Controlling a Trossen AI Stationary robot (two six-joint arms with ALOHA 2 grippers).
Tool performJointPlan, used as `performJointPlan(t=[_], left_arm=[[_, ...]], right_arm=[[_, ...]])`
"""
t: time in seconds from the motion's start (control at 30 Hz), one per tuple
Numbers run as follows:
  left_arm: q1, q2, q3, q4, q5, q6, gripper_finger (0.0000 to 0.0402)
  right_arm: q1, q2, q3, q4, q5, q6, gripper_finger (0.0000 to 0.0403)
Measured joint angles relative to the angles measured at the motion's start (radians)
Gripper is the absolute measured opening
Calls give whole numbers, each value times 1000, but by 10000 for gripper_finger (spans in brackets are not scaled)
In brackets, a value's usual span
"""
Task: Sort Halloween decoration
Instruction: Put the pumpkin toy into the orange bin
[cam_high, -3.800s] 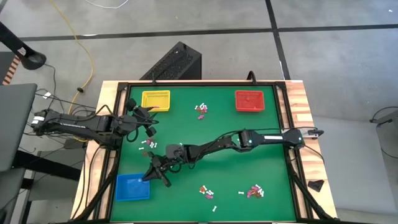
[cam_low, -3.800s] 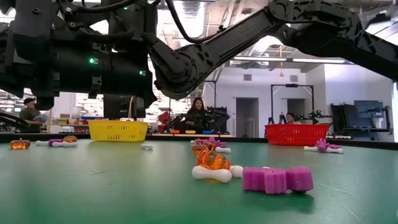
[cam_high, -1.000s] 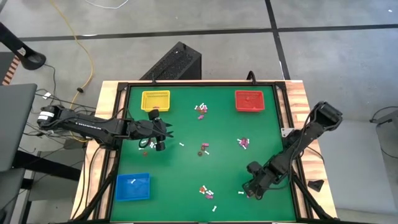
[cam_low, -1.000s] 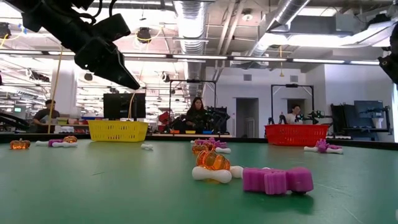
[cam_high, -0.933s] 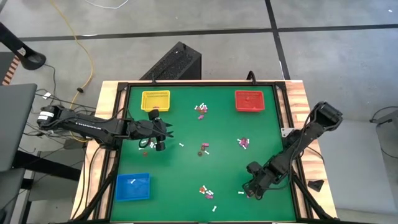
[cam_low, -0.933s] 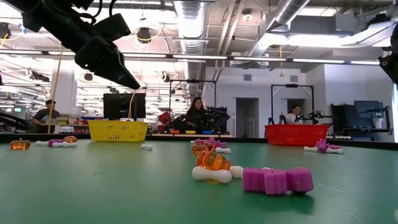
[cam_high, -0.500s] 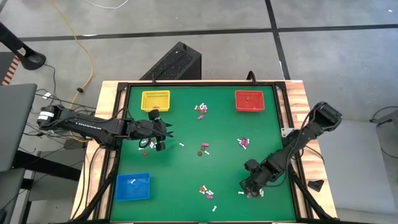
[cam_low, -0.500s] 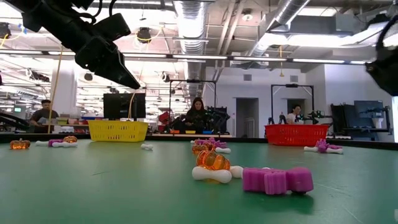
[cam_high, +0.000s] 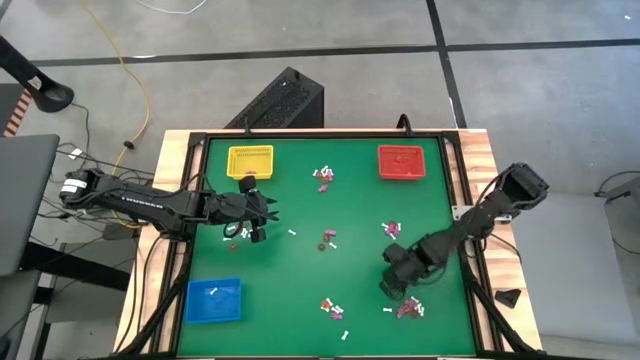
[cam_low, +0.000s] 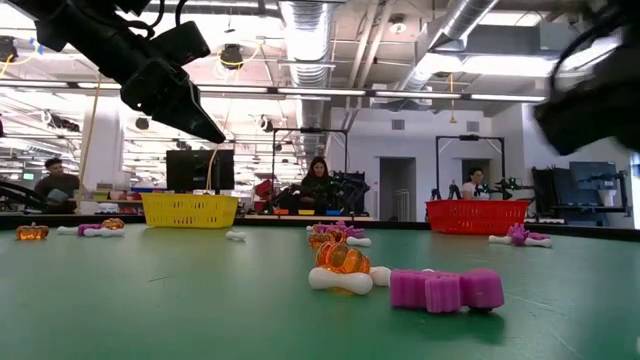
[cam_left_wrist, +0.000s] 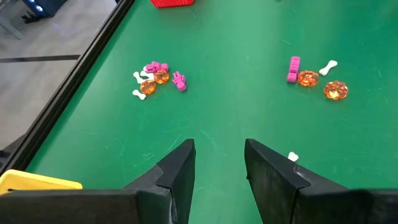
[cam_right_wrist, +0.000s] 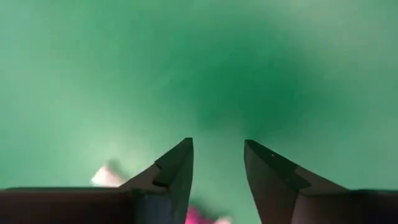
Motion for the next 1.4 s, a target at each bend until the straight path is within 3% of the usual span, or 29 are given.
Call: performJointPlan(t=[0.13,0.33,0.67,1.03,1.4], left_arm=[[0,0,0,0,0,0,130],[0,0,0,0,-4,0,130],[0,0,0,0,-8,10,130],[0,0,0,0,-8,19,130],[0,0,0,-1,-8,15,130]], right_arm=[[-116,-3,0,-88,38,-126,192],[-295,-24,0,-141,70,-344,181],[-521,-148,26,-250,96,-460,150],[-576,-60,26,-230,96,-513,149],[-563,-5,27,-198,69,-512,185]])
